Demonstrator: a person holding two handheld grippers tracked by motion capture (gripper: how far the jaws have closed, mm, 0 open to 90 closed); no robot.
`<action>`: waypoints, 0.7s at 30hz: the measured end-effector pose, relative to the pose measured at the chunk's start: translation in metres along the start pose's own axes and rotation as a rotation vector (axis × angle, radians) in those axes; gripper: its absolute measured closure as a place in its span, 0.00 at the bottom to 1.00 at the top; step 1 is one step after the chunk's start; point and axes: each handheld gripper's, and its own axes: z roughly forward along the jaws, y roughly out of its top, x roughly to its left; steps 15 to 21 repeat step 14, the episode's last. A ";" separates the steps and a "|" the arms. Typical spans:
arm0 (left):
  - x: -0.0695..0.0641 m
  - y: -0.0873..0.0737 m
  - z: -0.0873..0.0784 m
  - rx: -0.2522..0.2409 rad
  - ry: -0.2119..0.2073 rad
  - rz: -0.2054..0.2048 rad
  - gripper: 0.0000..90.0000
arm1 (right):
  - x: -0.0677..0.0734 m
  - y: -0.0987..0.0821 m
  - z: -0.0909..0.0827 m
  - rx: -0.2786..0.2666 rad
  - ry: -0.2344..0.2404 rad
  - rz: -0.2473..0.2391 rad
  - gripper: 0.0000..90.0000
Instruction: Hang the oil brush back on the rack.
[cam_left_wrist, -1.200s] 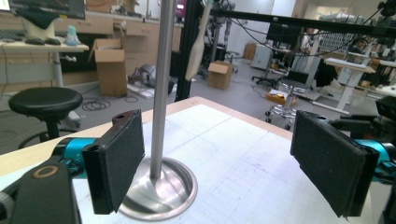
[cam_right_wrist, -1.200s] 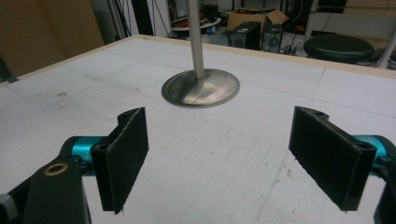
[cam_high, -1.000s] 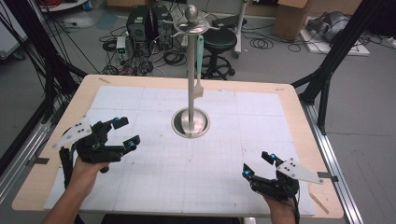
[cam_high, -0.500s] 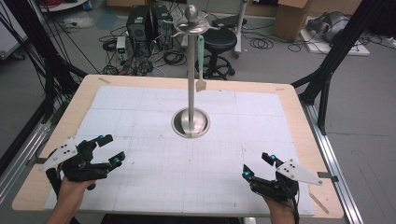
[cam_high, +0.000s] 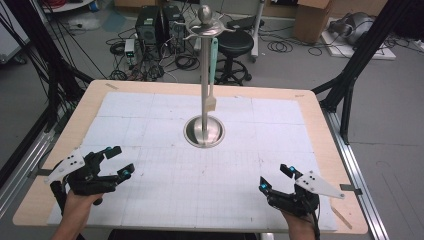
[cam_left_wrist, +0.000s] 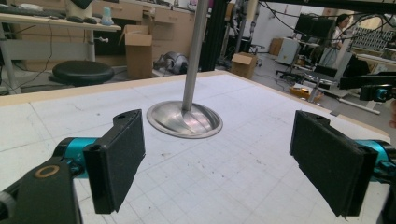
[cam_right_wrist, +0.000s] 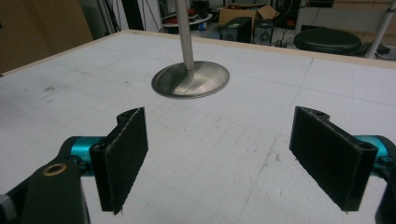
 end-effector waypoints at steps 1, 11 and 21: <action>0.000 0.000 0.000 0.000 0.002 -0.002 0.21 | 0.000 0.000 0.000 0.000 0.000 -0.002 0.20; -0.001 -0.004 0.001 0.013 0.006 -0.009 0.21 | -0.002 0.000 -0.002 0.000 -0.005 0.008 0.20; 0.000 -0.005 0.001 0.013 0.004 -0.010 0.21 | -0.003 -0.001 -0.001 -0.003 -0.006 0.009 0.20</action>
